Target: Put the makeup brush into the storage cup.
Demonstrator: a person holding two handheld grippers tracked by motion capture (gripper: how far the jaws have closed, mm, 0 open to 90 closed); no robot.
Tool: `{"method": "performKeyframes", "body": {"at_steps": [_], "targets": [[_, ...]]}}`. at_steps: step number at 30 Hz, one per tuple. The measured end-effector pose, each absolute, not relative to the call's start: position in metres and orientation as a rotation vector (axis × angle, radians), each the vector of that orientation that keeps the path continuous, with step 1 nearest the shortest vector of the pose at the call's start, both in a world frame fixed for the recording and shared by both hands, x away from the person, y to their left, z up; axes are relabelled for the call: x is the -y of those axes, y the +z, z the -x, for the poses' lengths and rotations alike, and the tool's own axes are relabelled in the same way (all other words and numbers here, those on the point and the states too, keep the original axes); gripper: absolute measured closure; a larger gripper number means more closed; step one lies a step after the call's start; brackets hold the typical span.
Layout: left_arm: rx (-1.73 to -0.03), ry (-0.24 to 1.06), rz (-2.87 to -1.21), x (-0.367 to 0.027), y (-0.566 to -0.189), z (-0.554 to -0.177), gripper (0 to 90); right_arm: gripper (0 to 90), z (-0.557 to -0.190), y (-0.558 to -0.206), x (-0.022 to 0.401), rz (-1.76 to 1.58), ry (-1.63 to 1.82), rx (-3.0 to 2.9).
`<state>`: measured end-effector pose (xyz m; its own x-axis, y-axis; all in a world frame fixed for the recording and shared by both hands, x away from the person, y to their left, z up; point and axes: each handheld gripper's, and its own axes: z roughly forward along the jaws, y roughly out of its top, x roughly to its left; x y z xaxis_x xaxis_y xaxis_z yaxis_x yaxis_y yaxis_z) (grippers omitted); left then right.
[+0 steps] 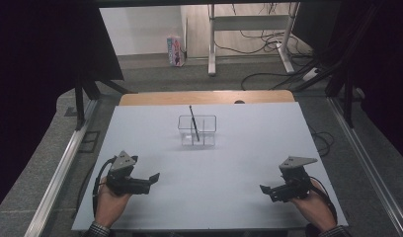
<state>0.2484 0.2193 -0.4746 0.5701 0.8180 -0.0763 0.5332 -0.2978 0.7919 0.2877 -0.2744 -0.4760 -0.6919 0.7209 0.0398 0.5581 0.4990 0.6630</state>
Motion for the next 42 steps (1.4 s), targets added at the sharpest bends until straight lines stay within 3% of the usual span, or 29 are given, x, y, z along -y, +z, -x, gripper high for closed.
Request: {"method": "performKeyframes", "body": {"at_steps": [42], "targets": [[-1.179,0.473,-1.96,-0.255,-0.484,-0.211,0.7,0.0,-0.288,-0.478,0.273,-1.079,0.951,-2.515]]}}
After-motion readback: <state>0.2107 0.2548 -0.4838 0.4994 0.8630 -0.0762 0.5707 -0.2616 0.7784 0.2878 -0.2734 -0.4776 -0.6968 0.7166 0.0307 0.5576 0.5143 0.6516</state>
